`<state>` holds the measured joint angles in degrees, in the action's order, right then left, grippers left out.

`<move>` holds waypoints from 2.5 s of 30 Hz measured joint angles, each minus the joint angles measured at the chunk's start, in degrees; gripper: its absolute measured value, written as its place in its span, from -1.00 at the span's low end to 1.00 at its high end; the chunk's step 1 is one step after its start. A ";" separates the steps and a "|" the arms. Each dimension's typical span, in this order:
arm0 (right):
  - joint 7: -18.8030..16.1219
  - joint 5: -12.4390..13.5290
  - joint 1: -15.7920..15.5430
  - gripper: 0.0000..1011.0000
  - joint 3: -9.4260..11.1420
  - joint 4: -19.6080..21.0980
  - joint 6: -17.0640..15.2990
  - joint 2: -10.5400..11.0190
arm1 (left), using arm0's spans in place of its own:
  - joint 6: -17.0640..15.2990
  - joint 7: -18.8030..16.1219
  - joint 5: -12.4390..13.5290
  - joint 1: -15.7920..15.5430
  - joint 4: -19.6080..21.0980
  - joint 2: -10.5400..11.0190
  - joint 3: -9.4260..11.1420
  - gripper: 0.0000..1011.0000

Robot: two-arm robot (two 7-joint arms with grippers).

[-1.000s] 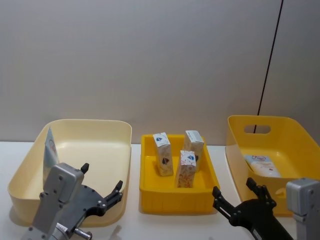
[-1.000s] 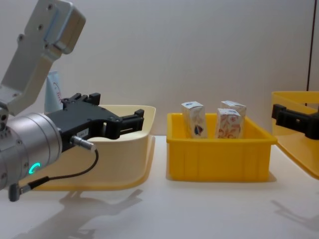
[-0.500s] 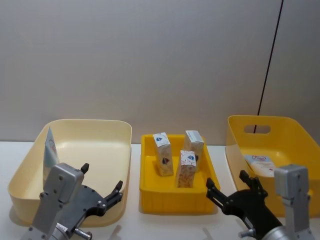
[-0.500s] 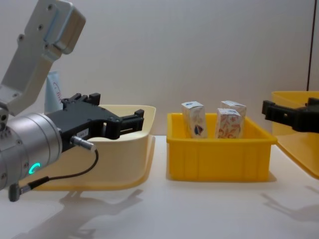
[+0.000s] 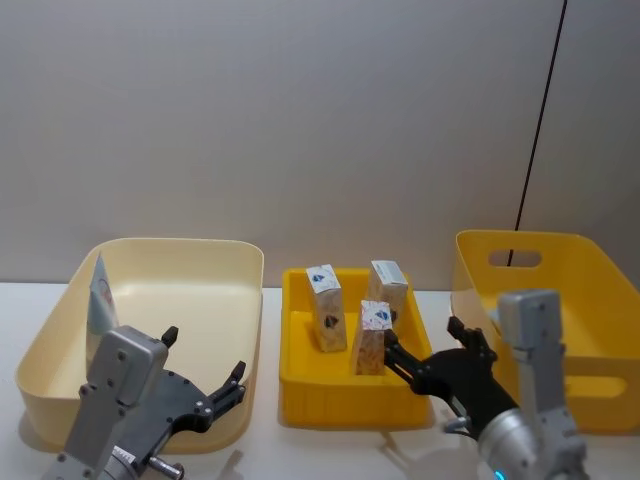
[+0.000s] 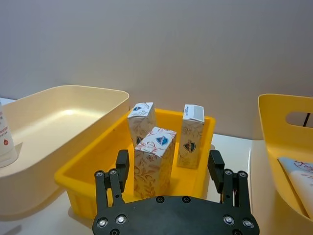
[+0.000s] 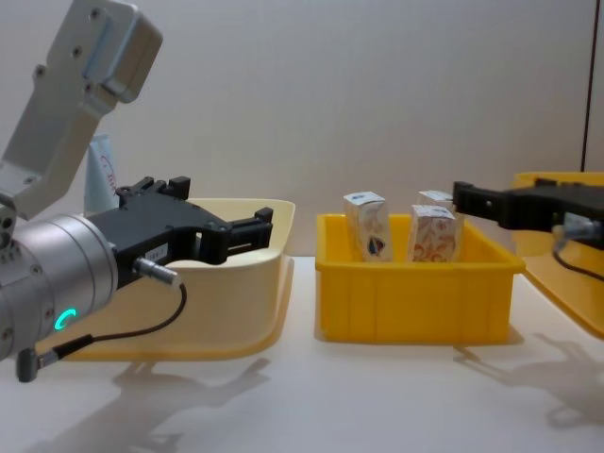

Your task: Bimanual collaborative sorting of washing and personal care products

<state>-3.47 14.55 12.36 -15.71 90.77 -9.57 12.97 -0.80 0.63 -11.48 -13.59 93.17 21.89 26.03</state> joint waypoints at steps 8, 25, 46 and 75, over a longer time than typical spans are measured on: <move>0.18 -0.87 4.44 0.98 -1.36 -4.97 -1.41 -2.63 | 0.00 0.00 0.00 0.00 0.00 0.00 0.00 0.98; 4.39 -3.80 8.59 0.98 -2.69 -11.65 -2.85 -7.49 | 0.00 0.00 0.00 0.00 0.00 0.00 0.00 0.98; 7.24 -6.22 10.70 0.98 -3.22 -17.10 -2.16 -11.24 | 0.00 0.00 0.00 0.00 0.00 0.00 0.00 0.98; 8.63 -7.59 11.66 -0.06 -3.16 -19.27 -1.02 -12.81 | 0.00 0.00 0.00 0.00 0.00 0.00 0.00 0.98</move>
<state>5.16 6.96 24.02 -18.87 71.50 -10.59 0.15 -0.80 0.63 -11.49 -13.59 93.18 21.90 26.03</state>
